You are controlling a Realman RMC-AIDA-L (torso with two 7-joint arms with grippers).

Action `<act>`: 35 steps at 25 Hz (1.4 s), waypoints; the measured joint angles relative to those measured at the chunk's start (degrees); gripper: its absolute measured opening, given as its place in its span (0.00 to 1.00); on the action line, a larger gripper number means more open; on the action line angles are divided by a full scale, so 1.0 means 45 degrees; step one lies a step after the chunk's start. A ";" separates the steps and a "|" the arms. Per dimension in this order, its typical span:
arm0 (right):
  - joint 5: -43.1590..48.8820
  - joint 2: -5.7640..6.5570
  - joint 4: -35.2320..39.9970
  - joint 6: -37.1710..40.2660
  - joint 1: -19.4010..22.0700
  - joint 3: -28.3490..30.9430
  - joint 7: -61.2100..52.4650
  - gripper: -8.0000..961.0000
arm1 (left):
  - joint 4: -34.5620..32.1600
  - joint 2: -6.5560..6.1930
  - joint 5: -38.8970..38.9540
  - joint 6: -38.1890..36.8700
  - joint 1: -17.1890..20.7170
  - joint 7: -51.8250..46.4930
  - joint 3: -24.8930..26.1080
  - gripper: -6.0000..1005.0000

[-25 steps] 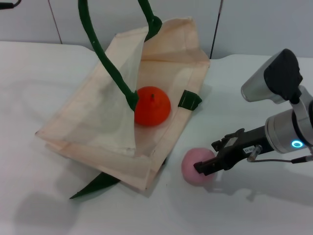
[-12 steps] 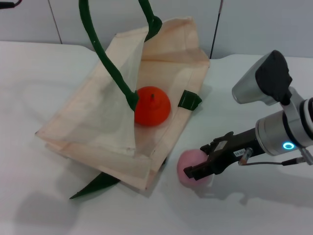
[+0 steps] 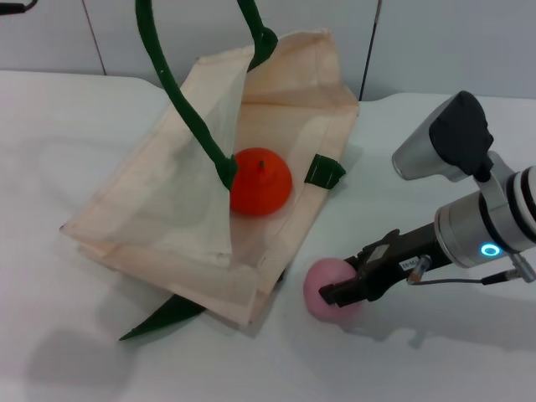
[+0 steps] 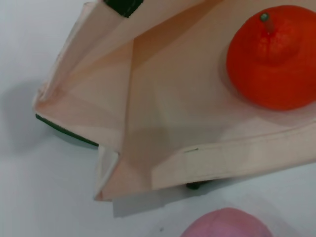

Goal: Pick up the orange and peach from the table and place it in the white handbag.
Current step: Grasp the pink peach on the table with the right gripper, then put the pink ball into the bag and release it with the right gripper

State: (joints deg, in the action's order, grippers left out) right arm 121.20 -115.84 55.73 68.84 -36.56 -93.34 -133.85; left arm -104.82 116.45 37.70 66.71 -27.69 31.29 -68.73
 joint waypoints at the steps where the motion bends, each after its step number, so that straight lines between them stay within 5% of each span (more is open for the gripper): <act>1: 0.0000 -0.0001 0.0017 -0.0004 0.0000 0.0041 0.0000 0.76 | 0.0001 0.0000 0.0000 0.0000 0.0000 0.0000 0.0001 0.14; 9: 0.0000 0.0011 0.0165 -0.0046 0.0059 0.0234 0.0088 0.60 | 0.0012 0.0000 -0.0142 -0.0001 0.0024 0.0000 0.0001 0.14; 18: 0.0207 0.0083 0.0320 -0.0187 0.0061 0.0642 0.0346 0.53 | -0.0020 0.0000 -0.0162 -0.0018 0.0104 0.0000 0.0001 0.15; 28: 0.0902 0.0054 0.2300 -0.0146 0.0477 0.2328 0.0378 0.47 | -0.0025 0.0000 -0.0090 -0.0021 0.0137 0.0000 -0.0002 0.15; 35: -0.0048 -0.0006 0.2575 -0.1095 0.0280 0.1955 0.0916 0.41 | 0.0010 0.0000 -0.0036 -0.0073 -0.0102 0.0000 -0.0162 0.15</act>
State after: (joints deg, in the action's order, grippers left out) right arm 120.98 -115.87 67.32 63.92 -35.30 -84.54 -129.73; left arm -104.78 116.45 37.54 66.38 -28.15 31.29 -69.46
